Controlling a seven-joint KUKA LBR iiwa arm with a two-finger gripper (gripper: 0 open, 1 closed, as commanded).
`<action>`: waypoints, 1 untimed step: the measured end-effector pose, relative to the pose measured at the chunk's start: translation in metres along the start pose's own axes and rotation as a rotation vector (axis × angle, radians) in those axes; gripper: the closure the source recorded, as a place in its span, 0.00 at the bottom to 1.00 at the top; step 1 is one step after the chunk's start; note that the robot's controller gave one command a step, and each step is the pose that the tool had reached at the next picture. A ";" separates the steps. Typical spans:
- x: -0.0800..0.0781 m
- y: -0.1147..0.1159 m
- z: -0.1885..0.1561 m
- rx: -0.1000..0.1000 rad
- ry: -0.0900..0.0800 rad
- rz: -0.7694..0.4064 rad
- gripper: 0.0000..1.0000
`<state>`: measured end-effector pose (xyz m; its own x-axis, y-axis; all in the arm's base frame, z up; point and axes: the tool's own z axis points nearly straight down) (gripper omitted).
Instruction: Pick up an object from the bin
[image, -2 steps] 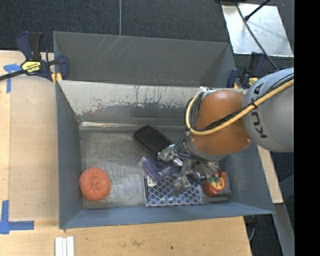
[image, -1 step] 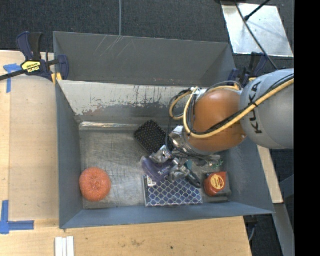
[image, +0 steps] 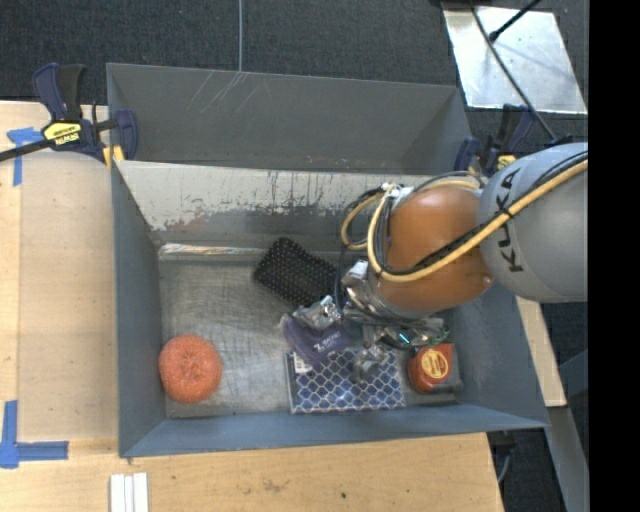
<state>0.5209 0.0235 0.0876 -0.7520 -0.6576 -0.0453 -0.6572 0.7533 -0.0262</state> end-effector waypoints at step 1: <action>-0.006 0.001 0.001 0.003 -0.025 0.002 1.00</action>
Offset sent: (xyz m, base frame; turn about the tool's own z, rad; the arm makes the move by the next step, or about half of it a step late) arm 0.0000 0.0000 0.0000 0.0000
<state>0.5247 0.0288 0.0873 -0.7518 -0.6556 -0.0701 -0.6554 0.7547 -0.0295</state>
